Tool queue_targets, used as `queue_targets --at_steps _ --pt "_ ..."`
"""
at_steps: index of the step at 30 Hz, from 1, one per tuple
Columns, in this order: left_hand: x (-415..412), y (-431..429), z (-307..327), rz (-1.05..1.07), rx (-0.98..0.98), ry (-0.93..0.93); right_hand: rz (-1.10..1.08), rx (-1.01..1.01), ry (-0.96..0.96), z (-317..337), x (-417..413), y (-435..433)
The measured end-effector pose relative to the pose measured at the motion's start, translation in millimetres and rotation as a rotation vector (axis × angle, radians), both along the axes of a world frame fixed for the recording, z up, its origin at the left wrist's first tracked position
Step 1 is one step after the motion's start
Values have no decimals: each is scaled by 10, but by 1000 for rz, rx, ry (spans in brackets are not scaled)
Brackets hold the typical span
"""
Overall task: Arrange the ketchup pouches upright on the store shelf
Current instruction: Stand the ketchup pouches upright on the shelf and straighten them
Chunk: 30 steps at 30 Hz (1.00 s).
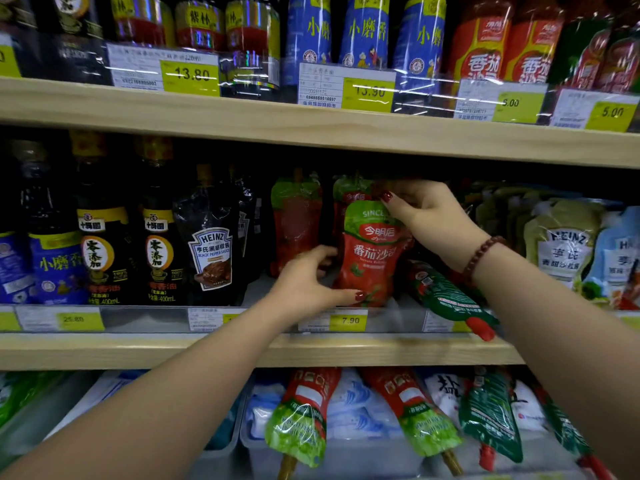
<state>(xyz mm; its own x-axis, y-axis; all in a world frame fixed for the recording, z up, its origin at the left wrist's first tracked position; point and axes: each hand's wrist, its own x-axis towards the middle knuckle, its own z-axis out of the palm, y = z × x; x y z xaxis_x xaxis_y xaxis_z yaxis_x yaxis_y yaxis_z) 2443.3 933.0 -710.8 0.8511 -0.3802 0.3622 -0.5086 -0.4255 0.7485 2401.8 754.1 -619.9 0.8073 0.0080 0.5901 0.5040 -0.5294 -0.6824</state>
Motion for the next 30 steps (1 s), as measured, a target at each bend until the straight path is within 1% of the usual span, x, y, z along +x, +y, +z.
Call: queue_targets --at_steps 2,4,7,8,10,11,12,14,17,18,20,25,30 --pt "19 -141 47 -88 -74 56 -4 49 22 10 33 12" --pt "47 -262 57 -128 -152 90 -16 115 57 6 32 23" --pt "95 -372 45 -80 -157 67 -33 196 84 -36 1 -9" --pt "108 -388 45 -63 -151 55 -96 174 63 -72 -21 -28" --pt "144 -391 45 -32 -144 43 -321 62 -28 -197 -96 -45" --pt "158 -382 47 -18 -138 36 -409 9 -85 -289 -155 -30" --pt "170 -374 53 -5 -130 31 -449 -45 -137 -403 -230 1" --pt "206 -359 68 13 -116 19 -418 -213 -173 -669 -377 105" --pt "258 -349 102 61 -93 -6 -369 -588 -133 -1007 -464 230" --pt "277 -352 108 75 -87 -3 -373 -680 -130 -1086 -460 254" --pt "334 -368 104 102 -71 -2 -380 -766 -113 -1190 -423 274" --pt "499 -434 86 115 -67 16 -334 -684 -96 -1300 -313 249" --pt "689 -542 64 109 -79 16 -326 -629 -139 -1385 -255 206"
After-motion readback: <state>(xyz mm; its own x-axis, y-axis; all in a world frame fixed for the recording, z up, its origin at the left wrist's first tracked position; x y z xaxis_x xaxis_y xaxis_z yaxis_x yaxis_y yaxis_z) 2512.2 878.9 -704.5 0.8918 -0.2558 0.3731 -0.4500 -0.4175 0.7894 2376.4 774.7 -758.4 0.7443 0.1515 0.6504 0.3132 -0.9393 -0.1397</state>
